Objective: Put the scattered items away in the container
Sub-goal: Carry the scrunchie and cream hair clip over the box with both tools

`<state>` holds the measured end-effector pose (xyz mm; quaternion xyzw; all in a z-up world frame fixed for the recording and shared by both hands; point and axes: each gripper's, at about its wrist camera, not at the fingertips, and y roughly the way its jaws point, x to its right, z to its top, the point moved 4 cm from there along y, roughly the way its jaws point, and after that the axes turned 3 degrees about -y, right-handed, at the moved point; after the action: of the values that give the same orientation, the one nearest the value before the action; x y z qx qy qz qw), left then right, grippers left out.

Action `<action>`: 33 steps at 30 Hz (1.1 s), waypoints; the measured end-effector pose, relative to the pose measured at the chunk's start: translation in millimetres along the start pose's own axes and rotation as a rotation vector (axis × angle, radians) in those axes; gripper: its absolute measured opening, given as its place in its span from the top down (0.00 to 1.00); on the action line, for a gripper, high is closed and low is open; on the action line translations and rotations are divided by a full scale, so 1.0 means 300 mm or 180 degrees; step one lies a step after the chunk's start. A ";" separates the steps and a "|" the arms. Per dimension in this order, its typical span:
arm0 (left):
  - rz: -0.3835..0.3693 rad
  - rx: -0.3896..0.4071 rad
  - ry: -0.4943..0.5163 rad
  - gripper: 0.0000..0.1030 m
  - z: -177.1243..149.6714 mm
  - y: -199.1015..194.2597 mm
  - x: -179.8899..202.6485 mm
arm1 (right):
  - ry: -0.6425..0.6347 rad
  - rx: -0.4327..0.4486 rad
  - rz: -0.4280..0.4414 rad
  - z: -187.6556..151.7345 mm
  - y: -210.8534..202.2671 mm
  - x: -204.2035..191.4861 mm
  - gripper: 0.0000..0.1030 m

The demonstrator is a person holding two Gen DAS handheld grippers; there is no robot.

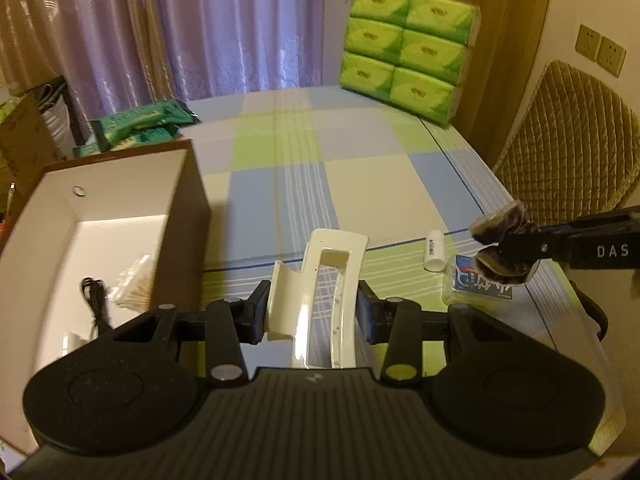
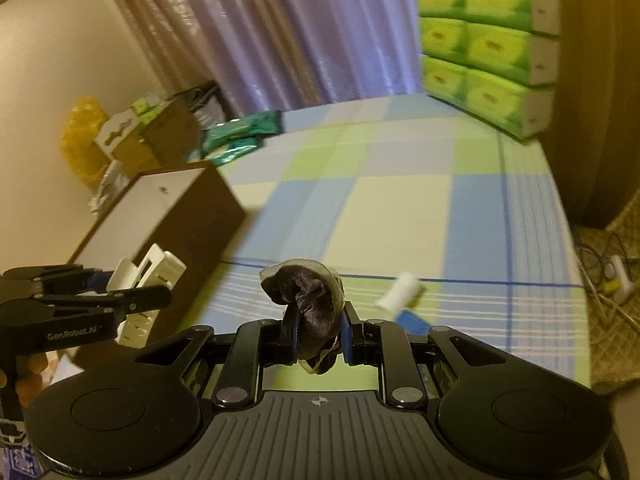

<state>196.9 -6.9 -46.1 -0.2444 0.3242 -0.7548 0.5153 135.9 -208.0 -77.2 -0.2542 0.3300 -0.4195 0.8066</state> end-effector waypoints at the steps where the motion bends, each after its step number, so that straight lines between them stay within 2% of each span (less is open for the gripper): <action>1: 0.0011 0.0018 -0.0008 0.63 -0.002 -0.018 -0.010 | -0.0024 0.0004 0.0029 0.000 0.000 -0.020 0.84; 12: 0.0208 0.0146 -0.0125 0.63 -0.037 -0.172 -0.159 | -0.0254 0.0011 0.0313 0.000 0.027 -0.241 0.84; 21: 0.0379 0.0184 -0.0207 0.63 -0.069 -0.253 -0.312 | -0.0438 -0.0023 0.0570 0.006 0.103 -0.444 0.84; 33: 0.0507 0.0189 -0.0252 0.63 -0.078 -0.284 -0.551 | -0.0621 -0.0044 0.0724 0.061 0.260 -0.684 0.84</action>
<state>185.5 175.6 -4.5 -0.2321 0.2994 -0.7104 0.5931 101.0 8.1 -53.5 -0.2603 0.2795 -0.2964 0.8753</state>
